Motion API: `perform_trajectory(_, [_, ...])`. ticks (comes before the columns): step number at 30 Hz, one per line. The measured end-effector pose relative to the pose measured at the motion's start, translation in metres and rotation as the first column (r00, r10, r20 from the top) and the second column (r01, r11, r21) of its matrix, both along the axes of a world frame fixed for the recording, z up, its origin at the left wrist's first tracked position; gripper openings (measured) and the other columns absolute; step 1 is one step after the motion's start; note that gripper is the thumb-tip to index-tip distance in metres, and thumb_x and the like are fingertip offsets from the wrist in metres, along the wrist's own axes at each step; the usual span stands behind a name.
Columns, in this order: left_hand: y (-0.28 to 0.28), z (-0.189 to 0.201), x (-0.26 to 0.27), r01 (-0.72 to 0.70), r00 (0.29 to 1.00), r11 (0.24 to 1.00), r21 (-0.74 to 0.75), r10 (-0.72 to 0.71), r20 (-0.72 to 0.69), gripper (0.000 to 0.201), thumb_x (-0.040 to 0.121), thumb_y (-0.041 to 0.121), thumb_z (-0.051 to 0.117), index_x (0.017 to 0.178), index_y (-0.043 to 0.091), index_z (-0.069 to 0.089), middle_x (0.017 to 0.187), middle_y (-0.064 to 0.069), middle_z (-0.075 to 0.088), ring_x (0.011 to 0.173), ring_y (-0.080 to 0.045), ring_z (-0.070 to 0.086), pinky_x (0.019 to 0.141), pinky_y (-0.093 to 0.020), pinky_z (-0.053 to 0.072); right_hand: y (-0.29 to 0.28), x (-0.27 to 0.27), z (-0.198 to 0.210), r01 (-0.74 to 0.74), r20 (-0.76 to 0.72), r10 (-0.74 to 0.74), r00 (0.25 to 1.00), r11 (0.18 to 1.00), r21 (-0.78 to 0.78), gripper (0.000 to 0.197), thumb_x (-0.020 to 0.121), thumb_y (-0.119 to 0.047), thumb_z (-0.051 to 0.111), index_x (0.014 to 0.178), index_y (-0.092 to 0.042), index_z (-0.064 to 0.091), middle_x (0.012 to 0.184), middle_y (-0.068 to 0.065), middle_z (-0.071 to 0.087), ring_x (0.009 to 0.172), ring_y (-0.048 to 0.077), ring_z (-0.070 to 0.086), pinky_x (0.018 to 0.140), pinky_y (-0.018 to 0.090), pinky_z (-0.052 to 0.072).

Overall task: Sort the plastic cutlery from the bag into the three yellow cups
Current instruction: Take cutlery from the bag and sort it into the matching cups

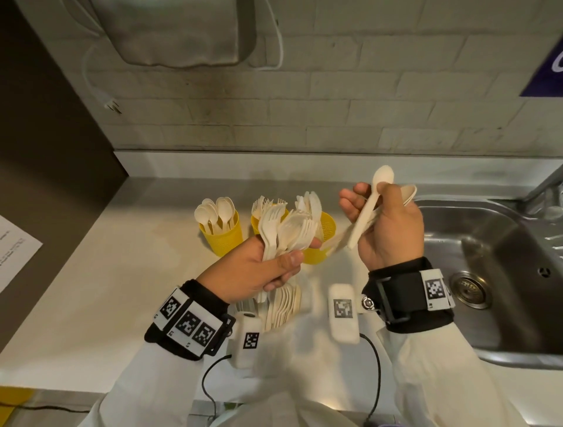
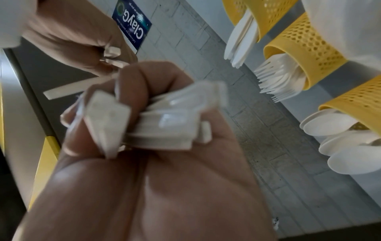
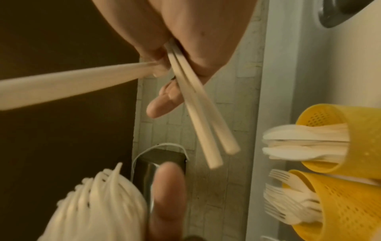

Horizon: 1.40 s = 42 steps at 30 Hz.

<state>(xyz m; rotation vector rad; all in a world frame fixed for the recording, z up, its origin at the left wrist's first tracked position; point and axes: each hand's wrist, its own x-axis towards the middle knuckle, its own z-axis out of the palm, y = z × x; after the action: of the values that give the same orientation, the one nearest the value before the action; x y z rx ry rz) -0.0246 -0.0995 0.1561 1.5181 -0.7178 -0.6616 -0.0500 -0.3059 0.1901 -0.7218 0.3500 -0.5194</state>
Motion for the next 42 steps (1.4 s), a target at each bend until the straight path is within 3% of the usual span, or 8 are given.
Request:
perform_trajectory(9, [-0.004, 0.003, 0.001, -0.062, 0.998, 0.998, -0.025, 0.062, -0.003, 0.037, 0.102, 0.034, 0.052, 0.129, 0.012, 0.063, 0.072, -0.001, 0.045, 0.052, -0.011, 0.037, 0.05, -0.022, 0.035, 0.004, 0.0, -0.005, -0.026, 0.078, 0.031, 0.997, 0.998, -0.061, 0.019, 0.1, 0.006, 0.048, 0.087, -0.008, 0.048, 0.096, 0.019, 0.074, 0.085, 0.038, 0.076, 0.071, 0.037, 0.063])
perform_trajectory(16, [0.001, -0.003, 0.003, -0.073, 0.997, 0.997, -0.012, 0.073, 0.005, 0.037, 0.103, 0.03, 0.049, 0.131, 0.009, 0.06, 0.073, -0.001, 0.045, 0.053, -0.01, 0.037, 0.05, -0.019, 0.037, 0.011, 0.002, -0.01, -0.146, 0.163, 0.147, 0.976, 0.989, -0.02, 0.038, 0.093, 0.017, 0.04, 0.073, -0.015, 0.037, 0.066, 0.006, 0.058, 0.058, 0.018, 0.053, 0.049, 0.026, 0.044])
perform_trajectory(23, [0.012, -0.006, 0.01, -0.105, 0.994, 0.994, 0.003, 0.105, 0.01, 0.034, 0.102, 0.029, 0.05, 0.129, 0.013, 0.062, 0.069, 0.008, 0.048, 0.054, -0.01, 0.036, 0.051, -0.021, 0.036, 0.022, 0.016, -0.018, -0.188, 0.247, 0.173, 0.953, 0.981, 0.038, 0.037, 0.079, 0.014, 0.04, 0.099, -0.015, 0.052, 0.084, 0.009, 0.054, 0.06, 0.018, 0.045, 0.052, 0.027, 0.038])
perform_trajectory(28, [0.029, -0.01, 0.022, -0.321, 0.947, 0.947, -0.002, 0.321, -0.002, 0.033, 0.093, 0.041, 0.066, 0.088, 0.008, 0.064, 0.067, -0.012, 0.041, 0.052, -0.013, 0.037, 0.051, -0.027, 0.035, 0.037, 0.026, -0.02, -0.17, 0.151, 0.187, 0.971, 0.979, -0.116, 0.015, 0.097, -0.007, 0.054, 0.11, -0.009, 0.062, 0.069, 0.002, 0.05, 0.061, 0.015, 0.047, 0.059, 0.029, 0.046])
perform_trajectory(32, [0.044, -0.013, 0.032, -0.416, 0.909, 0.909, 0.043, 0.413, 0.052, 0.041, 0.083, 0.045, 0.081, 0.07, 0.018, 0.053, 0.062, 0.0, 0.043, 0.055, -0.011, 0.041, 0.055, -0.023, 0.038, 0.056, 0.033, -0.022, -0.139, 0.15, 0.179, 0.972, 0.959, -0.246, 0.005, 0.097, -0.008, 0.057, 0.101, -0.012, 0.058, 0.076, 0.007, 0.052, 0.064, 0.018, 0.056, 0.063, 0.034, 0.053])
perform_trajectory(37, [0.046, -0.018, 0.032, -0.442, 0.896, 0.892, 0.09, 0.434, 0.096, 0.016, 0.082, 0.023, 0.083, 0.095, 0.023, 0.074, 0.079, 0.018, 0.075, 0.076, 0.006, 0.068, 0.071, -0.007, 0.047, 0.08, 0.036, -0.023, -0.263, 0.181, 0.287, 0.941, 0.953, -0.148, 0.012, 0.097, -0.003, 0.058, 0.101, -0.013, 0.054, 0.083, 0.006, 0.048, 0.064, 0.018, 0.052, 0.062, 0.035, 0.052])
perform_trajectory(40, [0.052, -0.017, 0.029, -0.443, 0.896, 0.889, 0.114, 0.436, 0.079, 0.005, 0.09, 0.022, 0.077, 0.093, 0.025, 0.074, 0.063, 0.022, 0.07, 0.055, 0.01, 0.06, 0.056, -0.005, 0.042, 0.089, 0.038, -0.022, -0.344, 0.183, 0.347, 0.92, 0.938, -0.048, 0.009, 0.096, -0.007, 0.061, 0.096, -0.015, 0.057, 0.078, 0.006, 0.046, 0.062, 0.016, 0.047, 0.063, 0.035, 0.053])
perform_trajectory(42, [0.058, -0.017, 0.032, -0.41, 0.912, 0.907, 0.101, 0.409, 0.027, 0.017, 0.089, 0.036, 0.074, 0.095, 0.02, 0.078, 0.079, 0.01, 0.078, 0.051, 0.004, 0.054, 0.053, -0.012, 0.04, 0.094, 0.039, -0.023, -0.332, 0.174, 0.333, 0.927, 0.943, -0.036, 0.009, 0.097, -0.007, 0.06, 0.094, -0.015, 0.056, 0.075, 0.005, 0.045, 0.058, 0.014, 0.046, 0.061, 0.034, 0.052])
